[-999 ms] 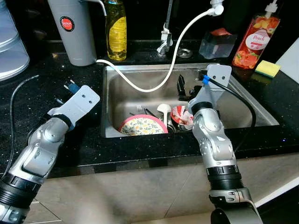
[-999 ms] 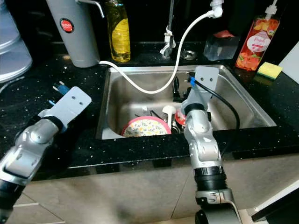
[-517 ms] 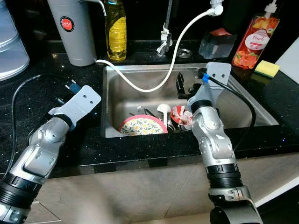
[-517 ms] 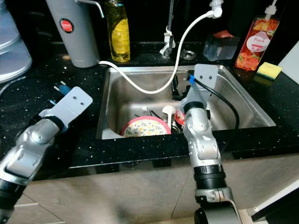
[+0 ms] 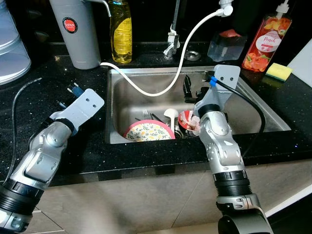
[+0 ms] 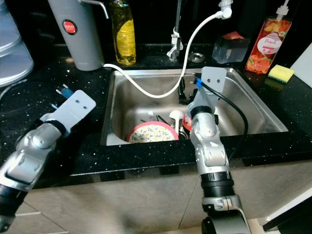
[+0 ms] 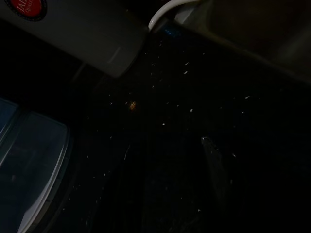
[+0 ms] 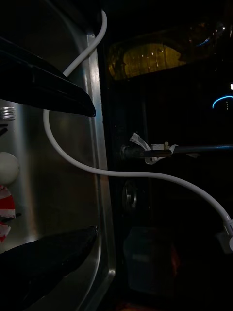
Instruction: Kitchen organization
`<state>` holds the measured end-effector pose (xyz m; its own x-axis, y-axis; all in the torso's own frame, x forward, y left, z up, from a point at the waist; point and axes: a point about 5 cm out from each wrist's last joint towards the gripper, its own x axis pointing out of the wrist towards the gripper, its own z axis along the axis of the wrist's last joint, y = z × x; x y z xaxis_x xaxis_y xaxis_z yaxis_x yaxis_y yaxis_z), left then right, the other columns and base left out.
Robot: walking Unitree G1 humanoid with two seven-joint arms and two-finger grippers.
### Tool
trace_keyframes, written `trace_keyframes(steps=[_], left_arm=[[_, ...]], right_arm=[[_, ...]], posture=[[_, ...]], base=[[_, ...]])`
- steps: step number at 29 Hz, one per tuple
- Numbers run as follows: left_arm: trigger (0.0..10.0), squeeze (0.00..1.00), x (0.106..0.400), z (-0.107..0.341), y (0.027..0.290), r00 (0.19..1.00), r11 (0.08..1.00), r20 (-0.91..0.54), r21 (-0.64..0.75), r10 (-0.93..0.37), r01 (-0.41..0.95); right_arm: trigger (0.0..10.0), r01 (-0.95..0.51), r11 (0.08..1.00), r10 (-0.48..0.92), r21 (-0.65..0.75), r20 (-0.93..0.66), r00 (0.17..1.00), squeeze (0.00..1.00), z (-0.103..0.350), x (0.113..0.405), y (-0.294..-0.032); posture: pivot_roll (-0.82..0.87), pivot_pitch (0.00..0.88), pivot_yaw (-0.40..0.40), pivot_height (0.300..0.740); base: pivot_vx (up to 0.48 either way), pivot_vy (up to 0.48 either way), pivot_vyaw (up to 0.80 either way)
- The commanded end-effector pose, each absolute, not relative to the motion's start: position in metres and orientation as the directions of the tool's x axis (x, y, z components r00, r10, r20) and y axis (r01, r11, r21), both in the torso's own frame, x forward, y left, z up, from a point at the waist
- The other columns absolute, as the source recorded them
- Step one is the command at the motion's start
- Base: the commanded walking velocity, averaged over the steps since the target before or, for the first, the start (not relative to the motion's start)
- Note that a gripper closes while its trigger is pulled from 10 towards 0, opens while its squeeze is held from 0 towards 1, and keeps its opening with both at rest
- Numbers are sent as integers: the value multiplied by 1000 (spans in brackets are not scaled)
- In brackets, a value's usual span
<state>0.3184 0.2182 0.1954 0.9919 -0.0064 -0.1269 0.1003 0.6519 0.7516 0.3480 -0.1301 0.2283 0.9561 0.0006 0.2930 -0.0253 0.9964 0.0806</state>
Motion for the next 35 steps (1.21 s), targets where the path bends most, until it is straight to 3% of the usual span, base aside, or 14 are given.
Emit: trace_keyframes(steps=[1, 35], left_arm=[[10000, 0, 321, 193, 216, 991, 662, -135, 742, -9, 107], [10000, 0, 318, 195, 211, 992, 661, -129, 743, -16, 107]], right_arm=[[10000, -15, 997, -10, 81, 299, 954, 0, 229, 349, -131], [10000, -16, 997, -7, 81, 288, 958, 0, 228, 347, -131]], posture=[[129, 0, 10, 740], [107, 0, 7, 740]], base=[[0, 0, 0], [0, 0, 0]])
